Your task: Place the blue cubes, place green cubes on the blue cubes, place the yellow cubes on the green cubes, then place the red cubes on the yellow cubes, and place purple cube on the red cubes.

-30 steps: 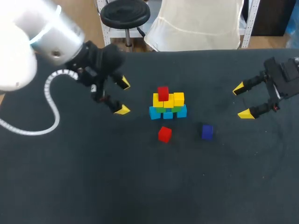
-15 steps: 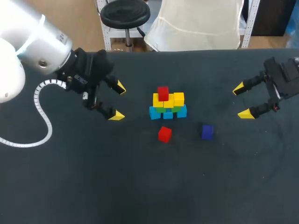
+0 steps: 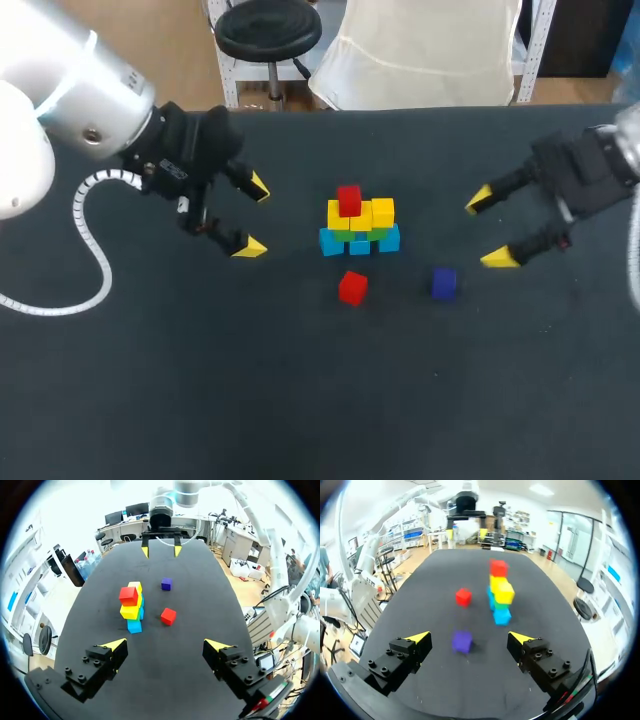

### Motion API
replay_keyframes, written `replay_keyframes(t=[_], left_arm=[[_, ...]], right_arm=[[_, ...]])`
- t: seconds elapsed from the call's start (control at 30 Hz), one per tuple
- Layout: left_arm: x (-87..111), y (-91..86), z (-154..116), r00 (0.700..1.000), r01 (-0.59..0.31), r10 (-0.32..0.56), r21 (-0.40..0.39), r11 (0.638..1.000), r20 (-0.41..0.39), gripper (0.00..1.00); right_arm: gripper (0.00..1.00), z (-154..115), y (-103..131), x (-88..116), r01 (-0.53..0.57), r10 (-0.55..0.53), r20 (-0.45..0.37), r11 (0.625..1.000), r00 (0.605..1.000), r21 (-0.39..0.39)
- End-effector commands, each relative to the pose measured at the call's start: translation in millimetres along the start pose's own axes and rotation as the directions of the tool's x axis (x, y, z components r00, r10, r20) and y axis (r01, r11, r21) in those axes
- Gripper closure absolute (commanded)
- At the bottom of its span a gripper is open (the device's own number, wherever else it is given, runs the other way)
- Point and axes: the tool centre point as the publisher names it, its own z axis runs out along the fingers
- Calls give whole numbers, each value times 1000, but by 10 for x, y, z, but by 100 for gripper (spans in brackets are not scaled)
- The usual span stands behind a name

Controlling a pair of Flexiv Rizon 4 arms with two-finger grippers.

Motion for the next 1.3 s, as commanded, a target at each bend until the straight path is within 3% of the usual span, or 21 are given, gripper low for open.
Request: replay_keyframes(t=[0.03, 0.13, 0.33, 0.6, 0.9, 1.3], left_arm=[[7, 3, -2, 1000, -2, 2, 0, 1000, 1, 0], [7, 3, -2, 1000, -2, 2, 0, 1000, 1, 0], [7, 3, -2, 1000, -2, 2, 0, 1000, 1, 0], [7, 3, -2, 1000, -2, 2, 0, 1000, 1, 0], [7, 3, -2, 1000, -2, 2, 0, 1000, 1, 0], [7, 3, -2, 1000, -2, 2, 0, 1000, 1, 0]], right_arm=[[0, 247, 152, -153, 23, -23, -24, 1000, 999, 19], [0, 338, 228, -248, 16, -13, -47, 999, 999, 47], [0, 523, 326, -366, -110, 125, -67, 975, 990, 194], [0, 820, 368, -465, -186, 204, -45, 949, 978, 256], [0, 1121, 297, -485, -253, 257, 13, 940, 966, 230], [0, 1316, 282, -515, -296, 297, 34, 924, 954, 242]])
